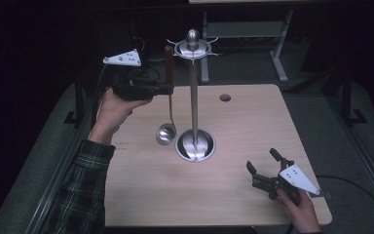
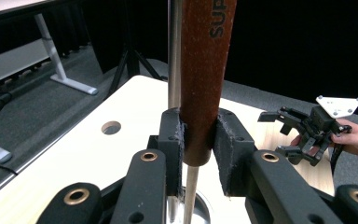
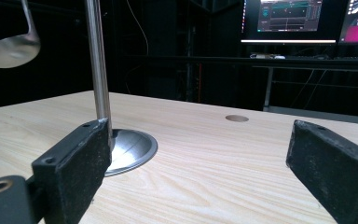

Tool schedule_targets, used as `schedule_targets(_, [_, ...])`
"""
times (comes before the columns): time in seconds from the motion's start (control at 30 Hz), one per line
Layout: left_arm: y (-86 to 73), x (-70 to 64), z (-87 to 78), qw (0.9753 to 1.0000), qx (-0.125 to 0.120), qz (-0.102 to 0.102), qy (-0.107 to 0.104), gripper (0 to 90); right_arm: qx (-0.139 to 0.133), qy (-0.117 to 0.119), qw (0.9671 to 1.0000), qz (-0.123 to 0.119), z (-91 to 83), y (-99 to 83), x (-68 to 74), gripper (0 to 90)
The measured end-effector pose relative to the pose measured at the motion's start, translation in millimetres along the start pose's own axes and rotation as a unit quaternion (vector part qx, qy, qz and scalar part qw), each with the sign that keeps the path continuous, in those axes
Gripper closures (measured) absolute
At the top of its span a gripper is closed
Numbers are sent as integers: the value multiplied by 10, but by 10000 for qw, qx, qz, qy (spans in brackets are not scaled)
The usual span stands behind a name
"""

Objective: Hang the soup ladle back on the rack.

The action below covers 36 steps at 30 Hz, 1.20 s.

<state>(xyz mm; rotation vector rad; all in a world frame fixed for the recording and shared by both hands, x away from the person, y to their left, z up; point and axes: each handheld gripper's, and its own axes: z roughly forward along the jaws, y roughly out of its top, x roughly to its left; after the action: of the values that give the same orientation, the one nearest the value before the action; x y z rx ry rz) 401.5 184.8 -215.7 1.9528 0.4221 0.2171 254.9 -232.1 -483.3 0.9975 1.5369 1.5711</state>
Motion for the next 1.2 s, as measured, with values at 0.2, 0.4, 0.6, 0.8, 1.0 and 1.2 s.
schedule_targets(0.2, [-14, 15, 71, 10000, 22, -32, -83, 737, -11, 7, 10000, 1, 0, 0, -5, 61])
schedule_targets(0.4, [-16, 15, 105, 9999, 52, -22, -129, 732, -15, 16, 10000, 18, -1, 0, -9, 61])
schedule_targets(0.6, [-12, 22, 80, 9999, 90, -34, -76, 684, -14, 35, 10000, 23, -3, 0, -11, 61])
schedule_targets(0.8, [-15, -30, 10, 9997, 210, 14, 86, 578, -27, 31, 10000, 9, -5, -1, -10, 61])
schedule_targets(1.0, [-130, -106, -125, 9990, 184, 67, 407, 430, -14, 32, 10000, 8, 1, 0, -10, 61])
schedule_targets(1.2, [-329, -153, -276, 9972, 202, -143, 702, 353, -10, 22, 10000, 1, 0, 0, -6, 61])
